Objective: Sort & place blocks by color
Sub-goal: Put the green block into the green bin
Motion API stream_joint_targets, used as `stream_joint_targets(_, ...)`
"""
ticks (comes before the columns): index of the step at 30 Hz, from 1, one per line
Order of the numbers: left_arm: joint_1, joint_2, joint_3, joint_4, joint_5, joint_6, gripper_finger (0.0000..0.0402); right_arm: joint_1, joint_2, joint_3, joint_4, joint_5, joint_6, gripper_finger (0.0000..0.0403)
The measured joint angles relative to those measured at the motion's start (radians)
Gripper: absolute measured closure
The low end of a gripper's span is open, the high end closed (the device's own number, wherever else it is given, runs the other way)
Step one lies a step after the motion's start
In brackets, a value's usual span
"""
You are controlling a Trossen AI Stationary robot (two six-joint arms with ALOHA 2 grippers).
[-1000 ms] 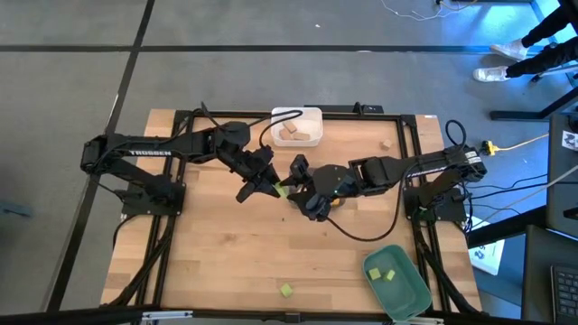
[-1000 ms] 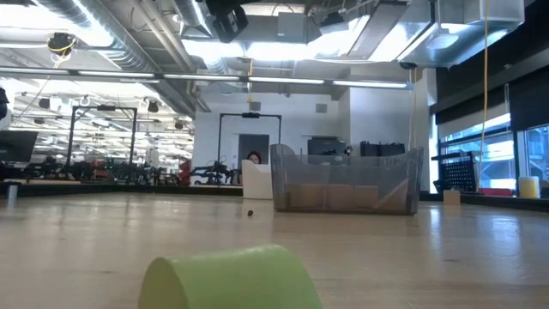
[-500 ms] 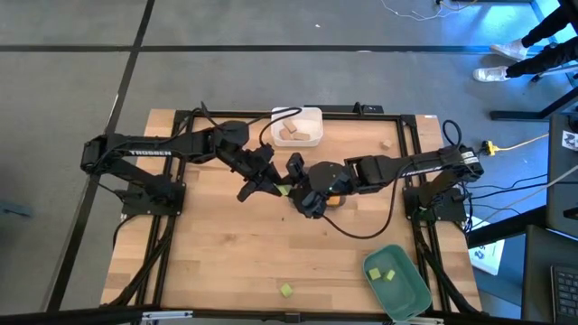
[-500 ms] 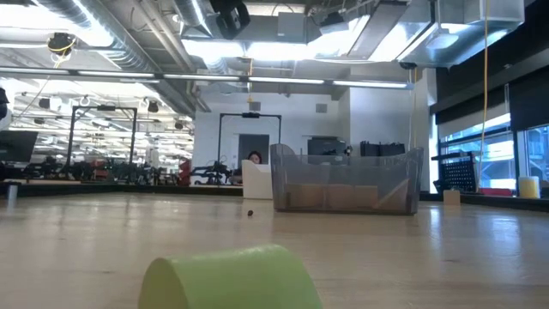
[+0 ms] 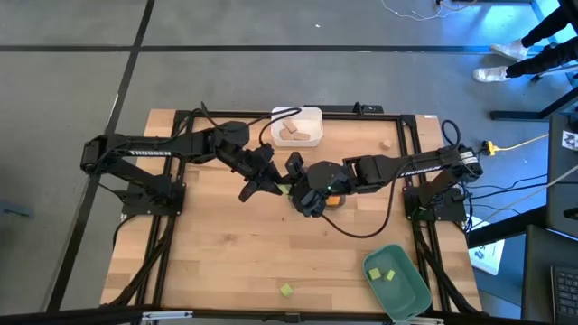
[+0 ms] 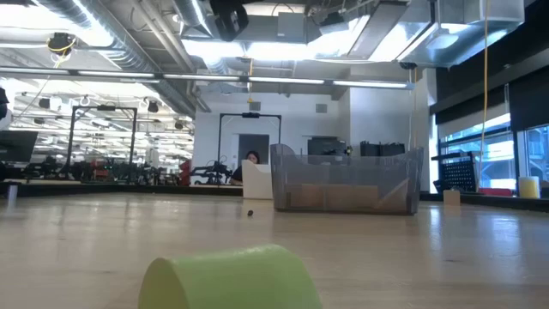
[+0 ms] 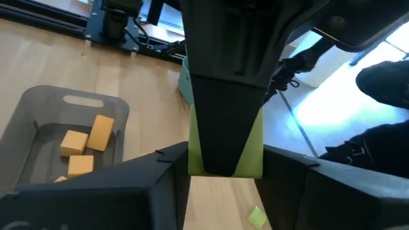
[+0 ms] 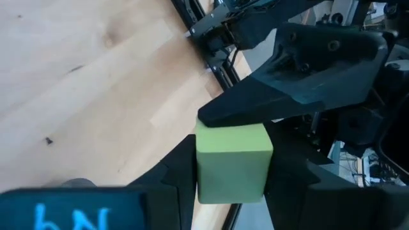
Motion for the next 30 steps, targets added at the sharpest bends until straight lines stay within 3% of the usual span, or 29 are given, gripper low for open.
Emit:
stream_joint_targets(5,0.002,-0.001,0.003,-0.071,-0.066,0.053,0.0229,0.016,-0.005,0.000,-0.009,0.124,0.002,0.0271)
stream_joint_targets(9,0.010,0.000,0.003,-0.144,-0.161,0.130,0.0218,0.052,-0.038,0.000,-0.021,0.218,0.059,0.0271)
stream_joint_targets(12,0.020,0.000,0.002,-0.178,-0.206,0.149,0.0218,0.080,-0.074,0.000,-0.086,0.288,0.184,0.0271)
stream_joint_targets(17,0.035,0.000,0.002,-0.173,-0.215,0.168,0.0217,0.142,-0.158,0.000,-0.250,0.360,0.528,0.0271)
stream_joint_targets(22,0.039,0.000,0.002,-0.176,-0.214,0.222,0.0216,0.247,-0.223,0.001,-0.469,0.344,0.916,0.0271)
stream_joint_targets(24,0.039,0.000,0.002,-0.176,-0.214,0.241,0.0216,0.286,-0.236,0.001,-0.563,0.292,1.071,0.0271)
stream_joint_targets(27,0.039,0.000,0.002,-0.174,-0.214,0.244,0.0216,0.332,-0.239,0.001,-0.687,0.158,1.320,0.0271)
stream_joint_targets(30,0.039,0.000,0.001,-0.173,-0.214,0.245,0.0216,0.366,-0.236,0.001,-0.789,-0.041,1.556,0.0271)
